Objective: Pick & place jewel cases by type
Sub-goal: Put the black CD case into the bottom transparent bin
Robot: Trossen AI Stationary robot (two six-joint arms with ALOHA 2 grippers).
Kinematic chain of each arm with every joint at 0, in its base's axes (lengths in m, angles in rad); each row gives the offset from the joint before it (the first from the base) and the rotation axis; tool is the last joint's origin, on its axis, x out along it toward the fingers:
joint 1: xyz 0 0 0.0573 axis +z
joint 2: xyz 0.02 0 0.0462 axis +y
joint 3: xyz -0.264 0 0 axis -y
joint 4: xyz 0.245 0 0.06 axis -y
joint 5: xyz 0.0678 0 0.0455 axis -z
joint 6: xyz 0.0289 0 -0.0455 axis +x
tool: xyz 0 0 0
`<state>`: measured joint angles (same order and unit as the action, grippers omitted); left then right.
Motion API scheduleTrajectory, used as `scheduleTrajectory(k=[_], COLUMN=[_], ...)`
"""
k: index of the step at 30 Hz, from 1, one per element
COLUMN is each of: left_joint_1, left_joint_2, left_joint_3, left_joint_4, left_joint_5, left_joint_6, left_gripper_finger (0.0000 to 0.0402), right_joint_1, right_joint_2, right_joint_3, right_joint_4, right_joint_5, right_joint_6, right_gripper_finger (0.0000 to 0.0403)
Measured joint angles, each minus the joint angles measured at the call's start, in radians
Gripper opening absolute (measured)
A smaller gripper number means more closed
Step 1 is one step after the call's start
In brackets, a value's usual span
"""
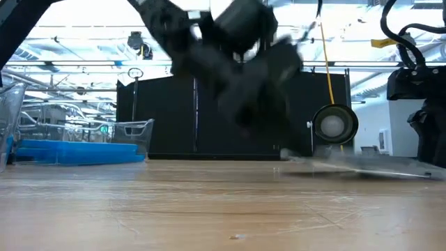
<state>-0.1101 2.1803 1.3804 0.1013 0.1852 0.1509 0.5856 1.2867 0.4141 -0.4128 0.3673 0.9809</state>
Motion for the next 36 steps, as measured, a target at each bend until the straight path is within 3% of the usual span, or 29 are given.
scheduleTrajectory(k=[7,13,19,27,33,36], left_joint_1=[-0.020,-0.038,-0.022,-0.019,-0.042,-0.052], left_joint_2=[-0.069,-0.087,-0.085,-0.085,-0.086,-0.086], left_joint_3=[0.014,0.013,0.013,0.011,0.013,0.020], left_joint_4=[0.030,0.135,0.129,-0.299,-0.426,-0.502], left_joint_5=[0.059,0.037,-0.034,-0.056,-0.084,-0.114], left_joint_6=[0.073,0.152,0.141,0.129,-0.262,-0.390], left_gripper_finger=[0.0058,0.0058,0.0058,0.0058,0.0060,0.0080], right_joint_1=[0.010,0.007,0.007,0.007,0.009,0.009], right_joint_2=[-0.046,-0.054,-0.053,-0.054,-0.056,-0.057], right_joint_3=[-0.001,-0.003,-0.005,-0.013,-0.083,-0.120], right_joint_4=[0.028,0.139,0.246,0.263,0.359,0.427], right_joint_5=[0.004,0.050,0.106,0.104,0.113,0.134], right_joint_6=[0.028,-0.066,-0.160,-0.177,-0.182,-0.169], right_gripper_finger=[0.0210,0.0210,0.0210,0.0210,0.0210,0.0210])
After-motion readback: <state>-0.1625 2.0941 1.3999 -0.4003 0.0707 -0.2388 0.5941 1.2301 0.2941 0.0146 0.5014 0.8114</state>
